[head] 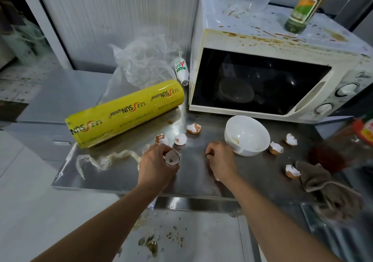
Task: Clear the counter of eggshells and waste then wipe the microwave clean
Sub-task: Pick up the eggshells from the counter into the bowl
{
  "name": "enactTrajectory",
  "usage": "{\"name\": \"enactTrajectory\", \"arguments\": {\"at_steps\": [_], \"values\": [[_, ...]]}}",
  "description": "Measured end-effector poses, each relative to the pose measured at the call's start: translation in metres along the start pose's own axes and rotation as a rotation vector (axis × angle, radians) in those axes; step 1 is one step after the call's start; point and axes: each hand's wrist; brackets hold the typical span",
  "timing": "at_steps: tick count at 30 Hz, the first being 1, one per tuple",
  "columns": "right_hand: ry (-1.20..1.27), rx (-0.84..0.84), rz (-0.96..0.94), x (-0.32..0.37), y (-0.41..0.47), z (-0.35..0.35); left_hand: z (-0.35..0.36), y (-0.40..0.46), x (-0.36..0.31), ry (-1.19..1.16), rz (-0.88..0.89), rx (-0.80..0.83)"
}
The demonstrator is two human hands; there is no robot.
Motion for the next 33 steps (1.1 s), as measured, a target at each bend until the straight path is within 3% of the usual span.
{"name": "enactTrajectory", "arguments": {"at_steps": [6, 12, 17, 33], "values": [[0.449, -0.031, 0.028, 0.051, -0.004, -0.039, -0.009, 0.005, -0.007, -0.035, -0.004, 0.022], [0.361, 0.098, -0.066, 0.083, -0.008, -0.046, -0.019, 0.014, -0.014, -0.041, 0.019, 0.029], [0.353, 0.002, 0.001, 0.063, -0.007, -0.055, -0.024, 0.018, -0.016, -0.07, -0.003, 0.017], [0.357, 0.017, 0.014, 0.0, 0.022, -0.05, 0.018, 0.065, -0.03, 0.03, -0.04, 0.077]]}}
Point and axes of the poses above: each hand's wrist, its own y-axis towards the middle knuckle, its own z-axis out of the palm, x = y × z, and after that the axes turned 7 degrees about -y, right-handed
